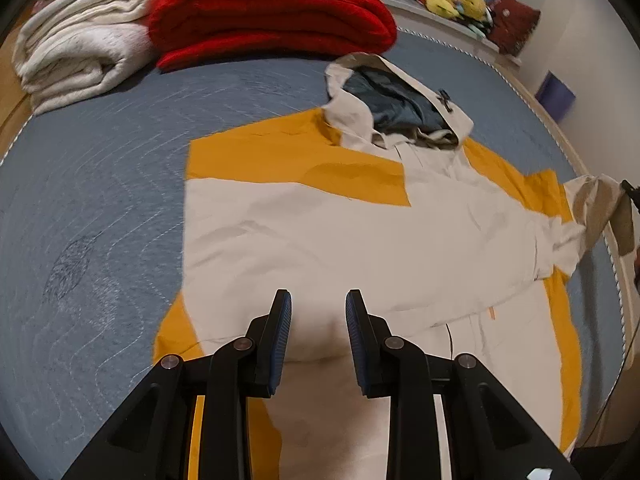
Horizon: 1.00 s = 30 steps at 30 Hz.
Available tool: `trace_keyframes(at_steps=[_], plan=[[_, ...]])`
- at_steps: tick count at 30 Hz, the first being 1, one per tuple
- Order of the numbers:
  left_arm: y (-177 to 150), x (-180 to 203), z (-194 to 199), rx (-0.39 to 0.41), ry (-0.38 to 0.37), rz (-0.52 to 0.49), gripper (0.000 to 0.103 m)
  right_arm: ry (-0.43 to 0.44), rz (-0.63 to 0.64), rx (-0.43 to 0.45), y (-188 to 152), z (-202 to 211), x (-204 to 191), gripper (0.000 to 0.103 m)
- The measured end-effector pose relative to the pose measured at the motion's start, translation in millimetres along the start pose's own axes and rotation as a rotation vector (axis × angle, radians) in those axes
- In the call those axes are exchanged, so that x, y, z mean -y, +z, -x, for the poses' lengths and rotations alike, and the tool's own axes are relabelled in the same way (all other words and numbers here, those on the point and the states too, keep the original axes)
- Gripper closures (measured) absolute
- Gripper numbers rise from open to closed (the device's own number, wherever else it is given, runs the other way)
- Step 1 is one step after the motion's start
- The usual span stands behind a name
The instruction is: Fold large clothes
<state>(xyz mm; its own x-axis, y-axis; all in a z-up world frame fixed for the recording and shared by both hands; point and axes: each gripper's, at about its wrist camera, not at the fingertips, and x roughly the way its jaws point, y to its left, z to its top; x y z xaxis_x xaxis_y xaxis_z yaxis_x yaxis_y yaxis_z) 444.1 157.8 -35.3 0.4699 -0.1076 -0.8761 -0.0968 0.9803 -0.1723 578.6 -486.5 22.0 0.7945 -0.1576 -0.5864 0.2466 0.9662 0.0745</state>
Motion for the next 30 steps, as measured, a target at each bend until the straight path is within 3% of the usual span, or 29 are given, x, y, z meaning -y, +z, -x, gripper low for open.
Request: trace_keyframes(at_steps=[5,10,13,17,19,22,25,30], plan=[[1.5,-21.1,20.0,0.032,-0.011,0.06,0.077,0.193,0.173,0.004,-34.4,63.8,-129.7,0.1],[0.2,-46.5,30.6,0.039,-0.017,0.128,0.077,0.46,0.26,-0.096,-109.3,105.3,-258.9,0.1],[-0.2,-57.7,34.2,0.03,-0.047,0.166,0.077,0.57,0.3,-0.211,-173.3,115.5,-326.8,0.1],[0.7,-57.6,34.5,0.013,-0.072,0.156,0.077,0.607,0.38,-0.42,-247.3,94.2,-378.5,0.097],[1.0,-54.4,33.6,0.003,-0.077,0.136,0.077,0.565,0.43,-0.507,-274.3,83.6,-387.9,0.096],[1.1,-50.1,32.7,0.002,-0.078,0.122,0.077,0.512,0.43,-0.553,-283.1,81.2,-376.2,0.095],[-0.4,-44.2,31.5,0.001,-0.079,0.109,0.077,0.491,0.443,-0.525,-264.1,100.8,-357.5,0.091],[-5.2,-28.1,27.7,0.001,-0.08,0.078,0.077,0.453,0.431,-0.404,-213.9,146.9,-309.9,0.069]])
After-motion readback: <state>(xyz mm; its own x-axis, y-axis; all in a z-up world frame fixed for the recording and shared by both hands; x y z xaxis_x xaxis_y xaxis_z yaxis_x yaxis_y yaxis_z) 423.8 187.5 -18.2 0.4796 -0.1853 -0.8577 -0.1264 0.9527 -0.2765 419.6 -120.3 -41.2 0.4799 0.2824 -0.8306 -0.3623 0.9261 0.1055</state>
